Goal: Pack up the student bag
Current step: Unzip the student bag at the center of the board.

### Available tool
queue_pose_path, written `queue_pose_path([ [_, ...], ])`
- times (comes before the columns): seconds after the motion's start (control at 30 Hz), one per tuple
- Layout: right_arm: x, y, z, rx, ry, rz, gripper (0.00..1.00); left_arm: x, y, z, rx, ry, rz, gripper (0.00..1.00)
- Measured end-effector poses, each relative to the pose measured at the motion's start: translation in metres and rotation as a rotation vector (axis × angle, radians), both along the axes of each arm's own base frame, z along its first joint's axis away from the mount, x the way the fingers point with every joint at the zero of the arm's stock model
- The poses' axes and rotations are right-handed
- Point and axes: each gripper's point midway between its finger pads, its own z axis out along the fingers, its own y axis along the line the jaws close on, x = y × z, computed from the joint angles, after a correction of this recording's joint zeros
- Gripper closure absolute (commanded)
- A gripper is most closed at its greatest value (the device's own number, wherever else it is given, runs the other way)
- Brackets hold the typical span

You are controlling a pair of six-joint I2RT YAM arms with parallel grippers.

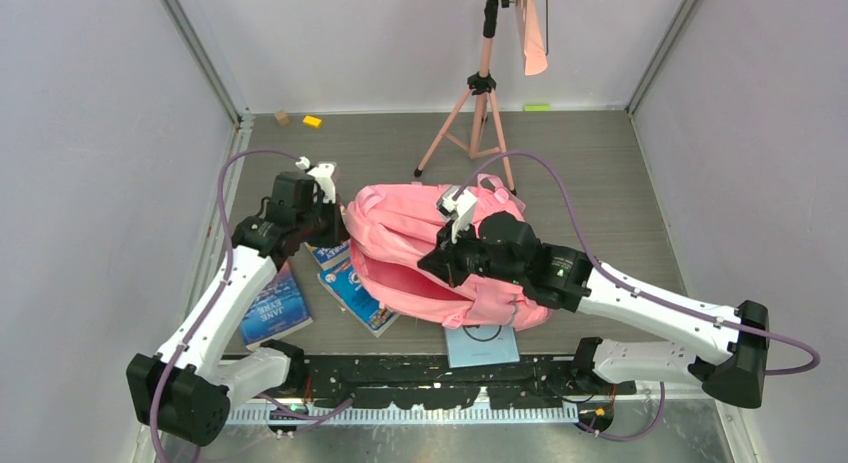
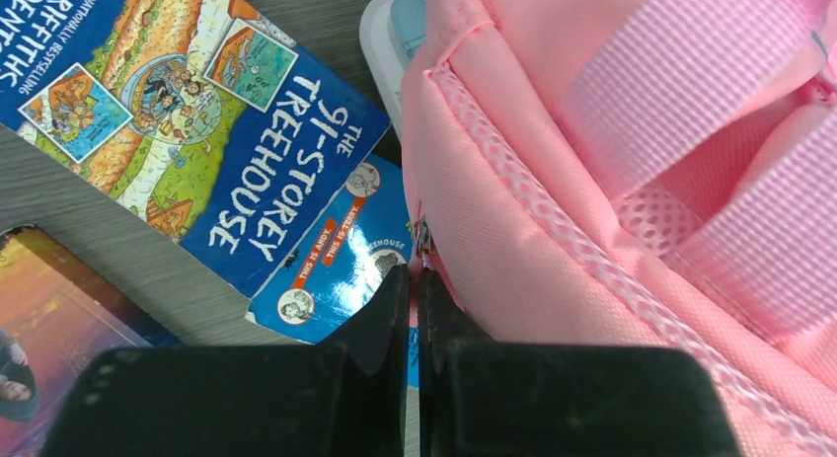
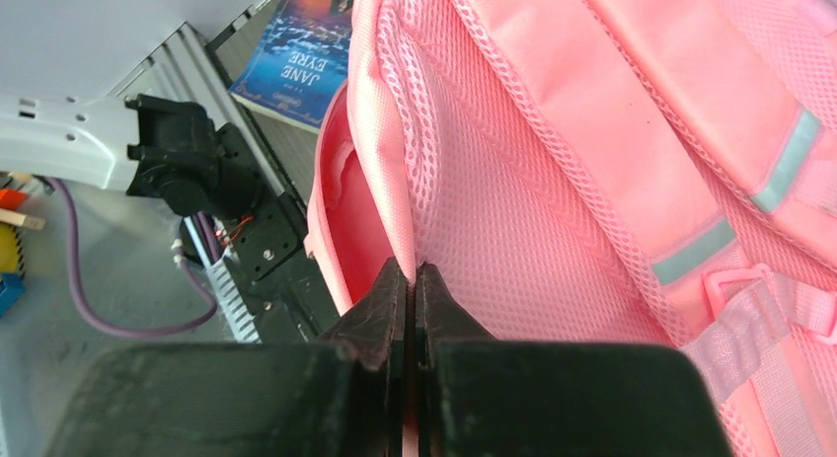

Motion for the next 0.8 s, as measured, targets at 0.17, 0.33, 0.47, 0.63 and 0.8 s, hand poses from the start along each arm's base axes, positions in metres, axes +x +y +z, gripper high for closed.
queue_pose_path([
  [0.17, -0.010, -0.001, 0.003, 0.008, 0.012, 0.047, 1.00, 0.002, 0.000, 0.000, -0.033, 0.011, 0.000, 1.00],
  [0.33, -0.018, -0.005, 0.011, 0.028, 0.010, 0.073, 1.00, 0.005, -0.002, -0.004, -0.064, 0.040, 0.006, 1.00],
  [0.47, -0.022, -0.009, 0.019, 0.046, 0.001, 0.083, 0.99, 0.005, -0.005, -0.002, -0.085, 0.037, -0.008, 0.99],
  [0.63, -0.020, -0.015, 0.026, 0.058, -0.016, 0.059, 1.00, 0.005, -0.004, 0.004, -0.072, -0.002, -0.038, 0.46],
  [0.8, -0.013, -0.022, 0.030, 0.059, -0.041, 0.002, 1.00, 0.001, 0.010, 0.034, -0.041, -0.155, -0.031, 0.28],
])
